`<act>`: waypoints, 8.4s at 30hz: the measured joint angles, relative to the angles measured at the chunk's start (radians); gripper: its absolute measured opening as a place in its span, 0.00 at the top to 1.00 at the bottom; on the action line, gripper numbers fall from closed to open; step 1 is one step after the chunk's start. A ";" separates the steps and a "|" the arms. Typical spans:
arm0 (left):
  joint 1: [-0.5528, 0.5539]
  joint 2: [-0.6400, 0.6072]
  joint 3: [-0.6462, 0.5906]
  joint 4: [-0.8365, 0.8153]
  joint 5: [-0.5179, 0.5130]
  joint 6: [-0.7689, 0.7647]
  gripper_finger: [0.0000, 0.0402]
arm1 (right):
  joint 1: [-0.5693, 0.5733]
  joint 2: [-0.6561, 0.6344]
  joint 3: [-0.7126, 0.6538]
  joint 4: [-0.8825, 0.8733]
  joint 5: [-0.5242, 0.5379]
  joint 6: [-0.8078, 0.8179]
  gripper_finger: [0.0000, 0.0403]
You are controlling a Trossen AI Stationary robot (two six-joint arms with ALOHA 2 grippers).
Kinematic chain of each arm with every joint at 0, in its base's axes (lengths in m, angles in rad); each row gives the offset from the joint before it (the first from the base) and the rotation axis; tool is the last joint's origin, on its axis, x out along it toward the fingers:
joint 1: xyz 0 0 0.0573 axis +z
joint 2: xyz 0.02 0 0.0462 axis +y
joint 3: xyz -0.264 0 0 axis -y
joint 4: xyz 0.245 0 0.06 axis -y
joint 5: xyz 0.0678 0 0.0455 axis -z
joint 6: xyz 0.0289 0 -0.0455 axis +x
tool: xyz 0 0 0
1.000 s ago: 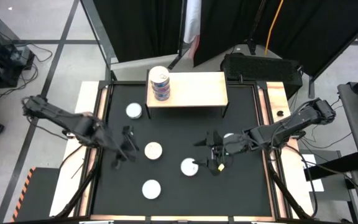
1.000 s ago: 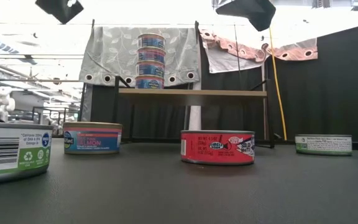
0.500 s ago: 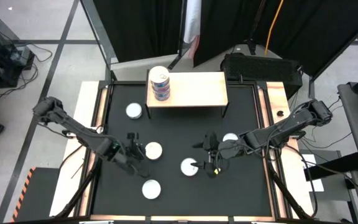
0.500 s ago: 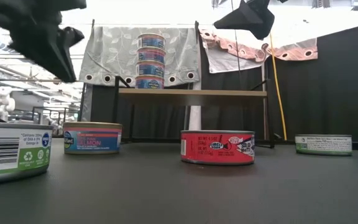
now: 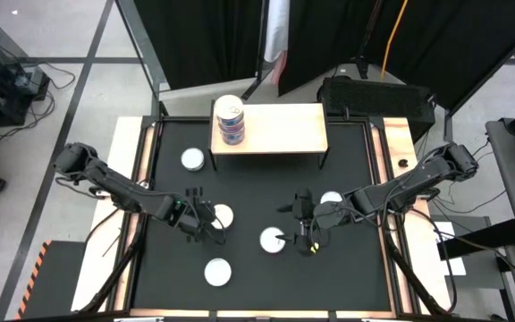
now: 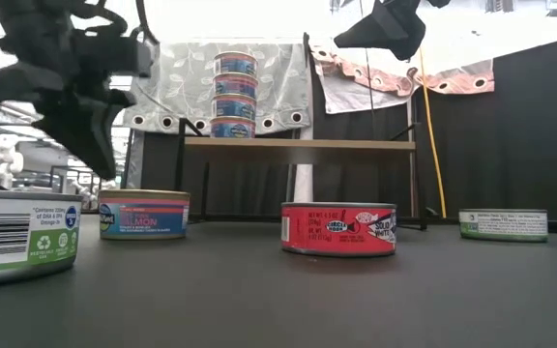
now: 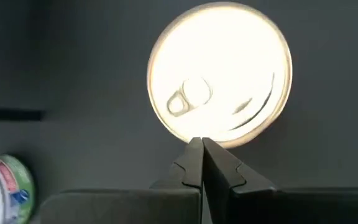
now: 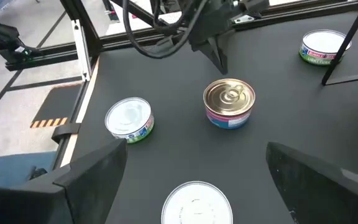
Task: Stack canned seafood by type on shelf
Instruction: Stack the blue pink tuna can on top of the other blue pink tuna can on the shelf
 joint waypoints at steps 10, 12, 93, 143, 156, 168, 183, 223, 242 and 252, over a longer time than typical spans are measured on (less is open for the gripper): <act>-0.002 0.000 -0.038 0.097 0.002 -0.006 0.99 | -0.001 0.000 0.000 -0.017 0.000 0.002 0.06; 0.000 0.000 -0.037 0.098 0.009 0.007 0.99 | -0.001 0.000 0.000 -0.017 0.000 0.005 0.06; 0.083 -0.291 0.154 -0.129 0.128 0.538 0.44 | 0.000 0.011 0.001 -0.024 -0.005 -0.027 0.06; 0.260 0.122 0.154 -0.192 0.361 0.853 0.30 | 0.002 0.011 0.000 -0.014 -0.005 -0.064 0.06; 0.261 0.019 0.153 -0.211 0.378 0.765 0.52 | 0.024 0.082 0.000 0.182 0.056 -0.564 0.06; 0.261 -0.228 0.316 -0.086 0.618 0.399 0.50 | 0.114 0.392 0.297 0.341 0.491 -1.742 0.06; 0.260 -0.334 0.447 -0.127 0.863 -0.140 0.49 | 0.108 0.743 0.672 0.635 0.593 -2.619 0.07; 0.274 -0.346 0.442 -0.134 0.860 -0.221 0.49 | 0.055 0.759 0.691 0.714 0.489 -2.715 0.27; 0.273 -0.347 0.443 -0.102 0.712 -0.217 0.43 | 0.052 0.759 0.689 0.733 0.505 -2.705 0.55; 0.273 -0.363 0.453 -0.127 0.601 -0.167 0.24 | 0.060 0.761 0.688 0.735 0.532 -2.688 0.55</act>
